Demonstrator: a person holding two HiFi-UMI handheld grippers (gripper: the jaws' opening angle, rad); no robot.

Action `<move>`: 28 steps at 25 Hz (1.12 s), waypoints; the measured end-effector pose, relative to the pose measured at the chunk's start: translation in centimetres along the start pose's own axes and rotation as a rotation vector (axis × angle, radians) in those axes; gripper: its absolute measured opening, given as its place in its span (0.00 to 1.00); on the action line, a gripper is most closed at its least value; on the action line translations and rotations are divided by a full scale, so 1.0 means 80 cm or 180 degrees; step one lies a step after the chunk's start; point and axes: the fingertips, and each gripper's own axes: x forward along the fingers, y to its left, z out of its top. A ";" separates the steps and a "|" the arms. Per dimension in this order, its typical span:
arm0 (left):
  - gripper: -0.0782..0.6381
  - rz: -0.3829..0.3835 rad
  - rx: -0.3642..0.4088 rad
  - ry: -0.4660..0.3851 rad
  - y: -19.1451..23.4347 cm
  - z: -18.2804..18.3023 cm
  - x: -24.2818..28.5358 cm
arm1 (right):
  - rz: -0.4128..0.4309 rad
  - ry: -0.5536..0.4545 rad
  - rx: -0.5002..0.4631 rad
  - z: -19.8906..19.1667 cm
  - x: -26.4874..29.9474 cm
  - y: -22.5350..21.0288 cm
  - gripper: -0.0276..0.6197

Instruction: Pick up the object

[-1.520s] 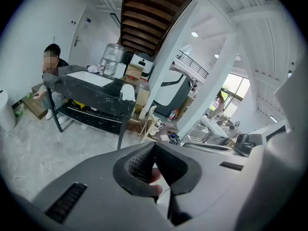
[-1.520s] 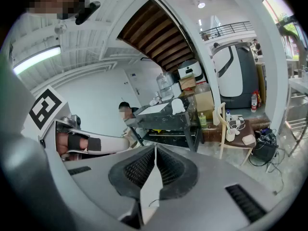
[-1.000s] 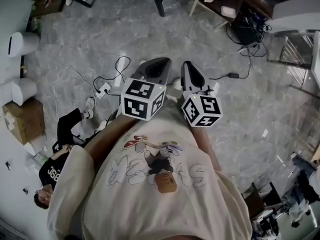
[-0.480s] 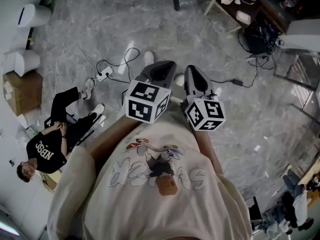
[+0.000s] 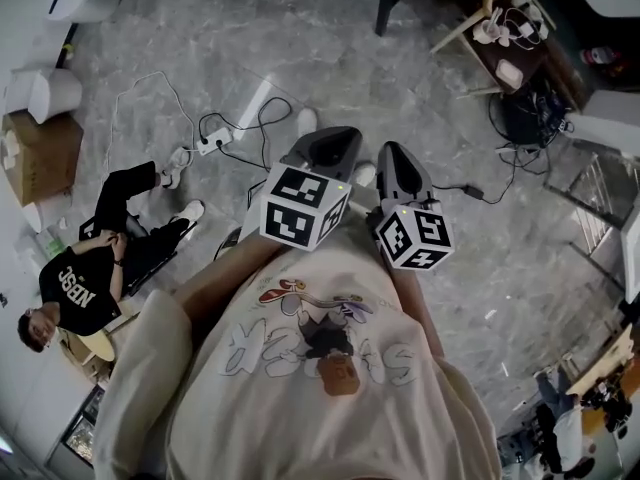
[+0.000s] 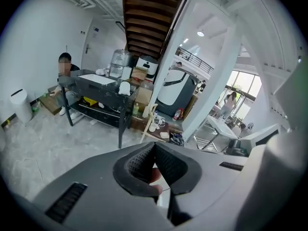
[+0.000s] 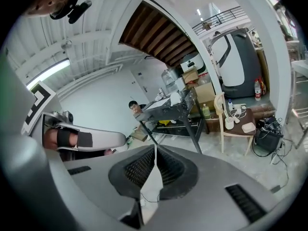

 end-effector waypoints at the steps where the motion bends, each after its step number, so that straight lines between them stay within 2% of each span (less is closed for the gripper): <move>1: 0.13 -0.0018 -0.0001 -0.0018 0.011 0.010 0.000 | -0.0027 0.0000 -0.0022 0.005 0.011 0.005 0.09; 8: 0.13 -0.0155 -0.0038 -0.0121 0.104 0.077 -0.006 | -0.0230 -0.0078 -0.0159 0.046 0.091 0.050 0.08; 14: 0.13 -0.0348 -0.0057 -0.0095 0.177 0.118 -0.005 | -0.0392 -0.0117 -0.0268 0.070 0.155 0.091 0.08; 21: 0.13 -0.0596 -0.0019 0.0046 0.227 0.126 -0.003 | -0.0561 -0.0090 -0.0109 0.059 0.200 0.118 0.08; 24: 0.13 -0.0627 0.0004 0.0049 0.249 0.131 -0.009 | -0.0565 -0.0105 -0.0084 0.061 0.218 0.134 0.08; 28: 0.13 -0.0604 -0.0096 0.0029 0.280 0.141 -0.008 | -0.0508 -0.0095 -0.0103 0.067 0.246 0.150 0.08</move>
